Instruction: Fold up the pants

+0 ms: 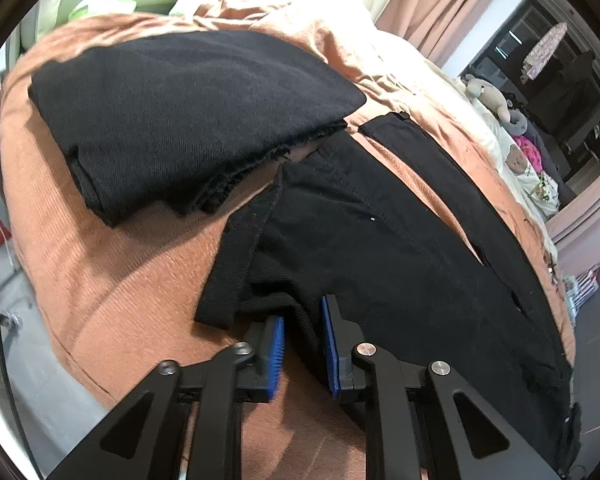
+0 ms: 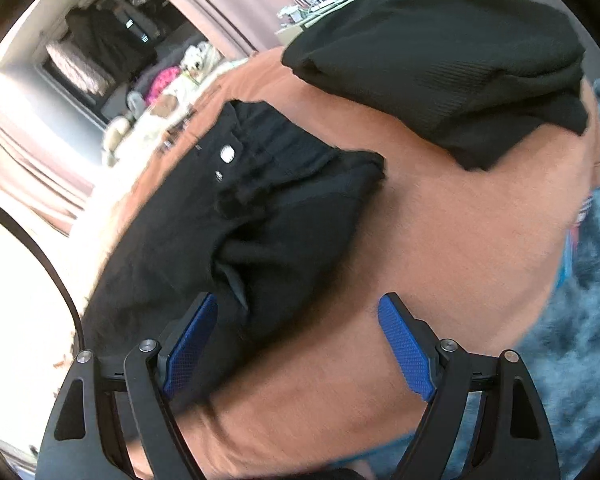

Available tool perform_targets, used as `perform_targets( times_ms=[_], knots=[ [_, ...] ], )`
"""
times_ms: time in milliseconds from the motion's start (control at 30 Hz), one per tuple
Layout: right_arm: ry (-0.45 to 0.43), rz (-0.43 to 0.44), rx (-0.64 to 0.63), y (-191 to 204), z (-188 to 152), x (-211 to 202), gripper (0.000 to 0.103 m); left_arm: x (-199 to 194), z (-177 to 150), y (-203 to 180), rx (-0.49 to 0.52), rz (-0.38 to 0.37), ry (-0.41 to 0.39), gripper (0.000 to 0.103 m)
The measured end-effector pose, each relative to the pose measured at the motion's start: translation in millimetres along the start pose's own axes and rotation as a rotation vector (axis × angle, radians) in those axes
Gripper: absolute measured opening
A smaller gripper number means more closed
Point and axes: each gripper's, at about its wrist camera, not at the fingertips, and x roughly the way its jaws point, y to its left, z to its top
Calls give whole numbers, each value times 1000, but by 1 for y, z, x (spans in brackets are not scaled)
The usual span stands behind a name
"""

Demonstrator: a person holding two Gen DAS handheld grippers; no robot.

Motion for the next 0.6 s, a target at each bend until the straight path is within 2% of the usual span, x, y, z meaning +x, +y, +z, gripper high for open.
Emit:
perform_targets(
  times_ms=[133, 200, 233, 267, 333, 367, 467, 600],
  knots=[
    [46, 91, 36, -1, 0, 19, 81, 5, -2, 2, -32, -17, 7, 20],
    [73, 133, 32, 2, -2, 25, 75, 5, -3, 2, -36, -20, 5, 20],
    [86, 149, 28, 4, -2, 28, 65, 3, -2, 3, -38, -17, 2, 18],
    [105, 155, 19, 5, -3, 32, 47, 1, -2, 2, -38, -16, -2, 15],
    [115, 142, 9, 3, -2, 33, 22, -6, 1, -2, -26, -21, -26, 7],
    [108, 148, 16, 2, -1, 31, 15, -10, 2, -4, -23, -24, -36, 7],
    [76, 194, 29, 0, 3, 18, 7, -28, 8, -13, -4, -52, -81, 6],
    [29, 231, -4, 18, 12, 3, 5, -50, 21, -29, 24, -79, -122, 5]
  ],
)
